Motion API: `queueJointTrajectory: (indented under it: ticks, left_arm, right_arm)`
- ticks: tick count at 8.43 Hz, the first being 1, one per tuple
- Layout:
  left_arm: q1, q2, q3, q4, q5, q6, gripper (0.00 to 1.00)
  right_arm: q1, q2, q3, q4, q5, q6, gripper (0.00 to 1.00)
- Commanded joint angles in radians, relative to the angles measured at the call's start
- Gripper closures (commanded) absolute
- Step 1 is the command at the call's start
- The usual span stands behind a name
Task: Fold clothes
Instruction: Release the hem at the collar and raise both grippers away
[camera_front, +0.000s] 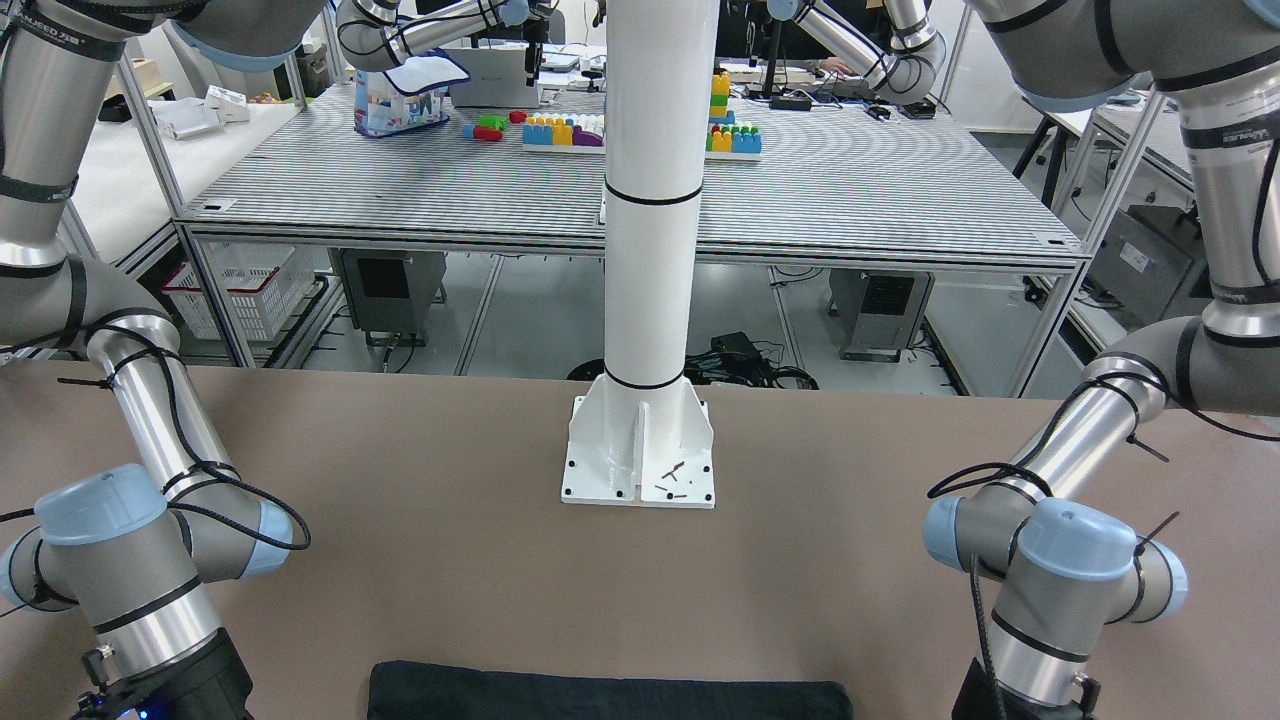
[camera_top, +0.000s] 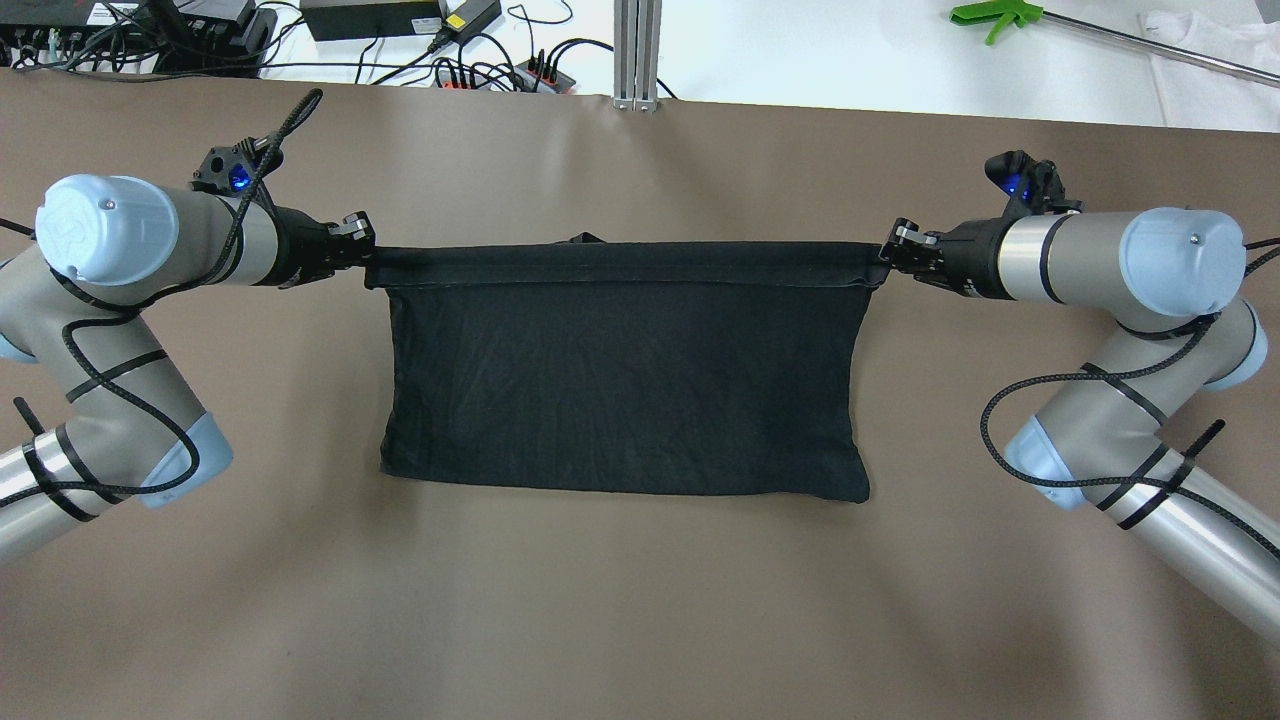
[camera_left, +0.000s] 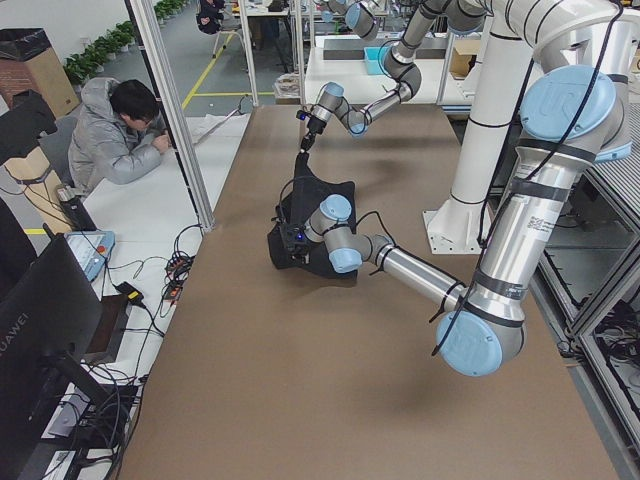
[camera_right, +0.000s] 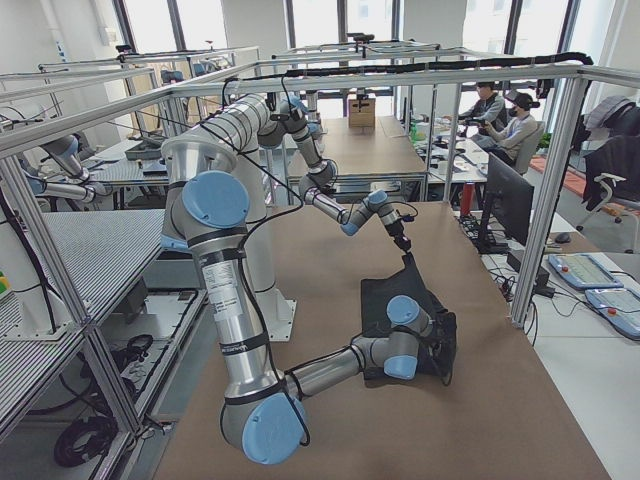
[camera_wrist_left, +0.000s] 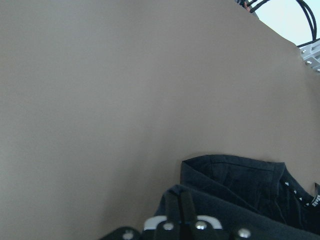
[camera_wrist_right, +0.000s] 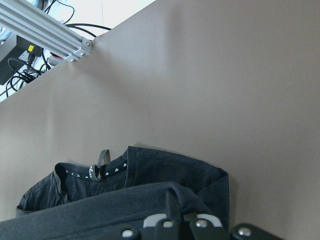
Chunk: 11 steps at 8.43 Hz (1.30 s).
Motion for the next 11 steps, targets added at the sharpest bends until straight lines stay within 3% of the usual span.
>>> queueJointTrajectory:
  ticks: [1,5,6,7,8,9,11]
  left_arm:
    - [0.000,-0.055,0.032,0.006,-0.002,-0.005,1.00]
    - [0.006,-0.118,0.035,0.008,-0.005,-0.023,1.00]
    - [0.009,-0.123,0.039,0.006,-0.005,-0.020,1.00]
    - [0.012,-0.123,0.039,0.005,-0.005,-0.020,0.98]
    - [0.017,-0.123,0.042,-0.001,-0.002,-0.007,0.36]
    - [0.033,-0.123,0.041,-0.003,0.009,-0.004,0.00]
    - [0.032,-0.119,0.062,-0.005,0.011,0.003,0.00]
  right_arm:
    - [0.011,0.019,-0.014,-0.003,0.000,0.013,1.00]
    - [-0.002,0.062,-0.011,-0.005,0.000,0.046,1.00]
    - [-0.006,0.063,-0.010,-0.005,0.000,0.044,0.85]
    - [-0.008,0.063,-0.010,-0.005,0.000,0.044,0.38]
    - [-0.009,0.062,-0.008,-0.005,0.000,0.044,0.08]
    - [-0.009,0.062,-0.016,-0.006,0.000,0.043,0.07]
    - [-0.009,0.059,-0.034,-0.006,0.000,0.035,0.07]
